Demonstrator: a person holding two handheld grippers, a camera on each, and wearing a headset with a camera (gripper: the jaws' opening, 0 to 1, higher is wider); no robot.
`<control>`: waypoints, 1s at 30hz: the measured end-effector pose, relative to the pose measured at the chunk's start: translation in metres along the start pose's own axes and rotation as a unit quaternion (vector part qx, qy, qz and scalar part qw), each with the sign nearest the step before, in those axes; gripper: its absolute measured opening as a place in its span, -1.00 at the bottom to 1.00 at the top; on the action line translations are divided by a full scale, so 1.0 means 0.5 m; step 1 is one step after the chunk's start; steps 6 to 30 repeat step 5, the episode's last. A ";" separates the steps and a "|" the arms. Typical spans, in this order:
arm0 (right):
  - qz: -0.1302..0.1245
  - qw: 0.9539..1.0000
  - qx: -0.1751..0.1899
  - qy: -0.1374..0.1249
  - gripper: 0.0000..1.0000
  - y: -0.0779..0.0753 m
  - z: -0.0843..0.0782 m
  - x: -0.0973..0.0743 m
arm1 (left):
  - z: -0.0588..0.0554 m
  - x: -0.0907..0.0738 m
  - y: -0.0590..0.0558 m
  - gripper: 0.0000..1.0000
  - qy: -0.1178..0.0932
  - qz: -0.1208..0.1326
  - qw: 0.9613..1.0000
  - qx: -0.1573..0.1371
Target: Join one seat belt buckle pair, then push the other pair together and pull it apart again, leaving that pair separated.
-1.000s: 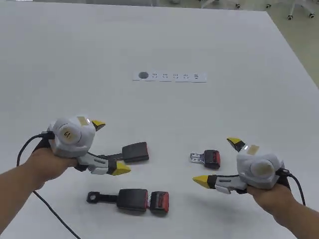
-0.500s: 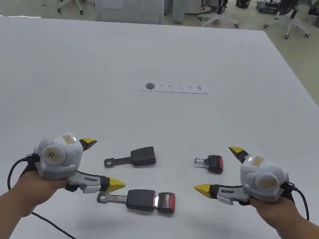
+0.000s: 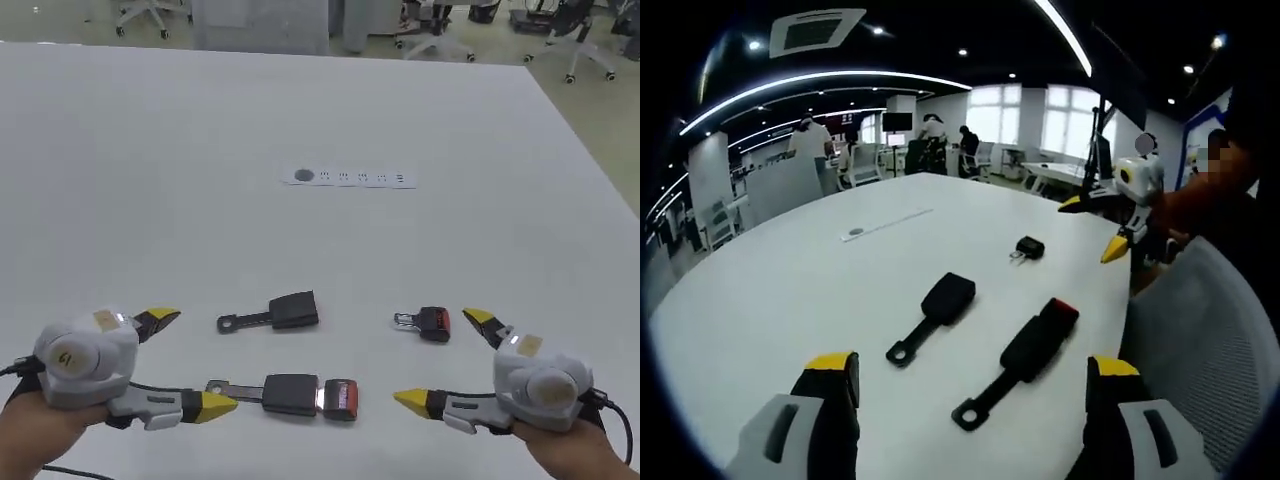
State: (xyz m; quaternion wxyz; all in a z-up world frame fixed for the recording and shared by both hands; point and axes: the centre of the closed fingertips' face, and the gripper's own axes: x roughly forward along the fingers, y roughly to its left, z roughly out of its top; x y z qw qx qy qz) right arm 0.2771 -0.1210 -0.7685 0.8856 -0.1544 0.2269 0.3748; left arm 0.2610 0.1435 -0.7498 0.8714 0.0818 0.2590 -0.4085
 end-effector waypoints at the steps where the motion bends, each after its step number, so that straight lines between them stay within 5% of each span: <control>1: -0.001 1.000 -0.001 -0.001 0.91 0.001 -0.002 -0.002 | 0.002 -0.003 -0.001 0.92 -0.005 0.000 1.000 -0.004; 30: -0.001 1.000 -0.002 0.005 0.91 0.009 -0.014 -0.010 | 0.003 -0.003 -0.007 0.94 -0.001 -0.001 1.000 0.003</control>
